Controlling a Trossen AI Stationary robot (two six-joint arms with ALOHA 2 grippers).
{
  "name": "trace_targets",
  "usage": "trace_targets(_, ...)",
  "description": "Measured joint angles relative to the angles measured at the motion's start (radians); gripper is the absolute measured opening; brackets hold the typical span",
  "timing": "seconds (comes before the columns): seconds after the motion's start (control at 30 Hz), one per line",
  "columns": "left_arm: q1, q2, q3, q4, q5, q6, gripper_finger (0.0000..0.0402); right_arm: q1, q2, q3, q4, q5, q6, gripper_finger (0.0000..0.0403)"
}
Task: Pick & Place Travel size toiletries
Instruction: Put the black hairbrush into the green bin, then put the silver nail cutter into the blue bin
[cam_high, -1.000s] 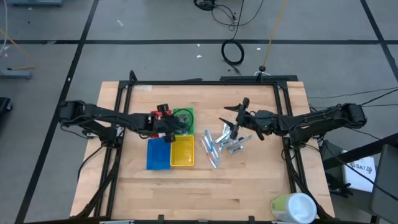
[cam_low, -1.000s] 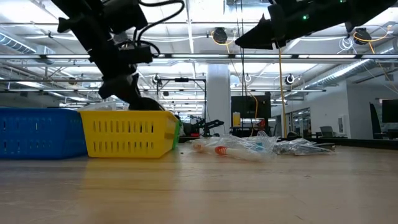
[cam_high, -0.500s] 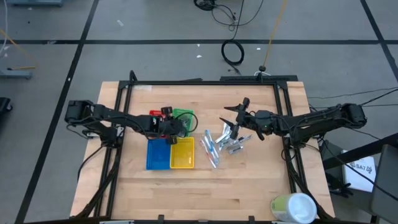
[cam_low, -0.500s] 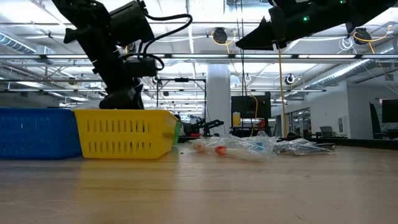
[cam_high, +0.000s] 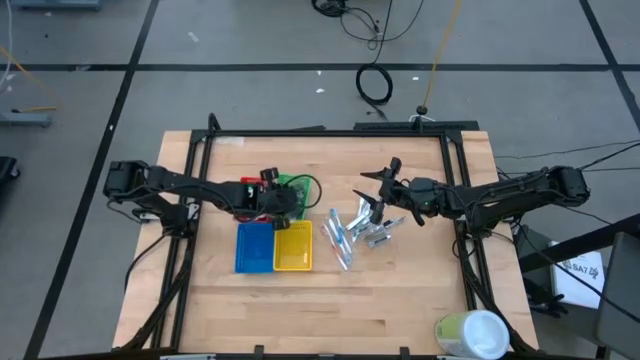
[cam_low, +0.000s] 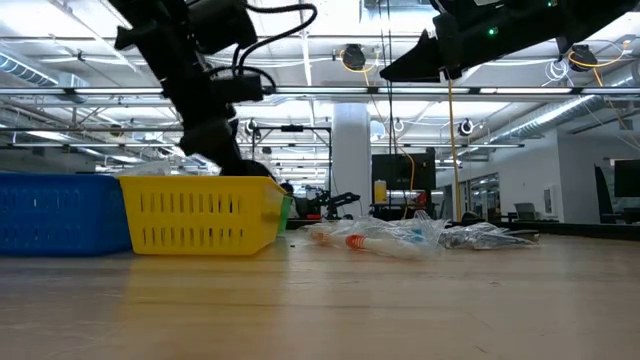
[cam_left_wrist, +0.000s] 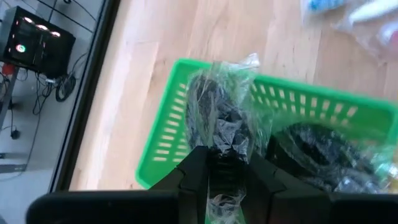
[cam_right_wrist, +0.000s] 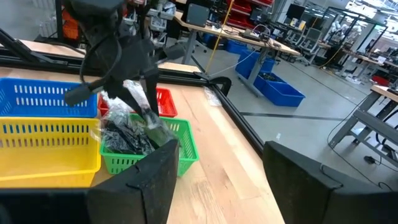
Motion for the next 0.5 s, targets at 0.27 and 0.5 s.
trace_targets(0.27, 0.0, 0.0, 0.076, -0.164, -0.002, -0.103, 0.0147, 0.0, 0.0, 0.0, -0.006, 0.0, 0.0, 0.0222)
trace_targets(0.5, -0.008, -0.003, 0.078, -0.19, 0.0, -0.098, 0.0247, 0.0, 0.0, 0.0, -0.008, 0.0, 0.0, 0.0222)
